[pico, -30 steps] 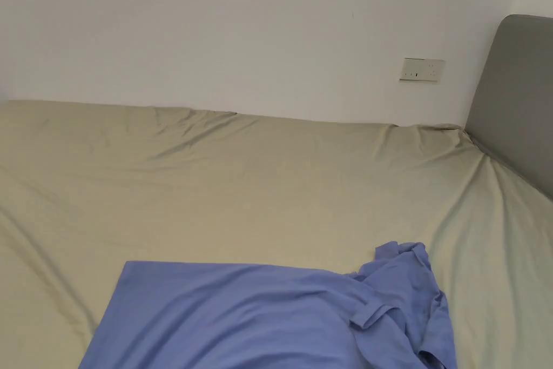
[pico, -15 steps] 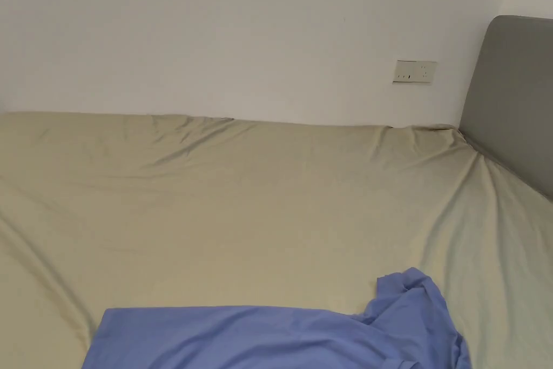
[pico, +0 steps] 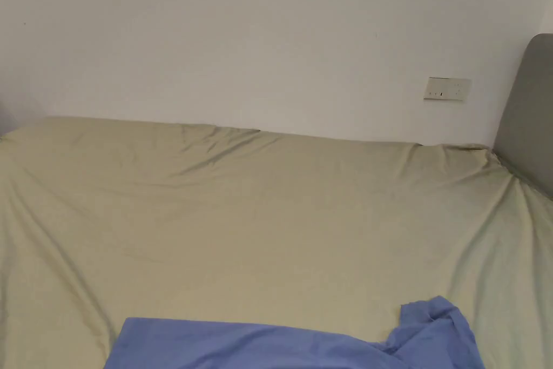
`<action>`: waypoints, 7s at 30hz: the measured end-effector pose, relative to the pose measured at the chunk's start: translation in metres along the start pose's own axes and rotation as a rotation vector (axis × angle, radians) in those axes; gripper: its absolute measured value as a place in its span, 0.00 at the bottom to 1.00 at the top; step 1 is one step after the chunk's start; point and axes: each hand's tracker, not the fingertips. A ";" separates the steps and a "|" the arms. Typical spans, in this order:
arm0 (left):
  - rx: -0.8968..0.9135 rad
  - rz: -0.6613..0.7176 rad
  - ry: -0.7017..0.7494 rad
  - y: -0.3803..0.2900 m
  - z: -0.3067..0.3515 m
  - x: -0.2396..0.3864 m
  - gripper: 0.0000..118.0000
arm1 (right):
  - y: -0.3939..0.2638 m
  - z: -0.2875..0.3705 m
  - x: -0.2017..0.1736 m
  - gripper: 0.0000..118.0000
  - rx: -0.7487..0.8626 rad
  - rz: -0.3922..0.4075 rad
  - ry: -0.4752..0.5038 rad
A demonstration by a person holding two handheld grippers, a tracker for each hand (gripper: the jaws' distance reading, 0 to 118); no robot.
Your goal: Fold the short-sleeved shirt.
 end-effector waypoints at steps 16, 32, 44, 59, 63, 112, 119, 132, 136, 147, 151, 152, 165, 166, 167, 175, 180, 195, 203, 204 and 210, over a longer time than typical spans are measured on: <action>0.085 0.003 -0.178 0.128 -0.120 0.032 0.00 | 0.034 -0.057 -0.029 0.00 -0.050 -0.064 0.122; -0.176 -0.107 -0.205 0.147 -0.278 0.040 0.71 | 0.055 -0.089 -0.041 0.01 -0.100 -0.020 0.212; -0.058 -0.042 -0.210 0.150 -0.260 0.041 0.03 | 0.054 -0.105 -0.041 0.01 -0.140 0.005 0.227; 0.045 -0.060 -0.245 0.165 -0.196 0.050 0.03 | 0.137 -0.292 0.036 1.00 -0.221 -0.001 0.001; 0.020 -0.061 -0.229 0.163 -0.203 0.051 0.03 | 0.137 -0.339 0.039 0.83 -0.314 0.014 -0.090; 0.629 -0.054 0.051 0.545 -0.028 0.077 0.03 | 0.563 -0.151 -0.121 0.03 0.451 0.267 -0.156; 0.594 -0.045 0.088 0.580 -0.082 0.097 0.03 | 0.583 -0.205 -0.134 0.03 0.425 0.241 -0.195; 0.522 -0.036 0.103 0.568 -0.154 0.100 0.03 | 0.566 -0.281 -0.124 0.03 0.355 0.181 -0.182; 0.456 -0.025 0.090 0.535 -0.172 0.091 0.03 | 0.538 -0.291 -0.127 0.03 0.310 0.231 -0.138; 0.288 -0.156 0.069 0.416 -0.158 0.061 0.03 | 0.432 -0.260 -0.110 0.03 0.188 0.245 0.013; 0.247 -0.124 0.022 0.376 -0.135 0.049 0.03 | 0.387 -0.235 -0.101 0.03 0.152 0.241 0.048; 0.242 -0.118 0.013 0.364 -0.130 0.047 0.03 | 0.375 -0.229 -0.098 0.03 0.147 0.248 0.049; 0.065 0.013 -0.042 0.198 -0.080 0.021 0.03 | 0.193 -0.164 -0.037 0.03 -0.097 0.059 0.114; 0.048 0.032 -0.052 0.185 -0.078 0.016 0.03 | 0.180 -0.160 -0.032 0.03 -0.109 0.030 0.116; 0.031 0.043 -0.065 0.172 -0.075 0.012 0.03 | 0.165 -0.153 -0.027 0.03 -0.119 0.011 0.116; -0.050 0.096 -0.092 0.092 -0.052 -0.007 0.03 | 0.078 -0.117 -0.002 0.03 -0.224 -0.020 0.149; -0.070 0.106 -0.112 0.060 -0.035 -0.010 0.03 | 0.044 -0.089 0.002 0.03 -0.234 0.024 0.131; -0.136 0.052 -0.091 -0.015 0.009 -0.017 0.03 | -0.023 -0.015 0.031 0.03 -0.256 0.025 0.074; -0.196 0.002 -0.036 -0.036 -0.018 -0.007 0.03 | -0.050 -0.033 0.024 0.03 -0.301 0.020 0.025; -0.198 -0.004 -0.028 -0.037 -0.021 -0.005 0.03 | -0.052 -0.035 0.022 0.03 -0.302 0.030 0.017; -0.268 0.095 0.031 -0.050 -0.039 -0.010 0.12 | -0.066 -0.059 0.021 0.27 -0.390 0.099 -0.107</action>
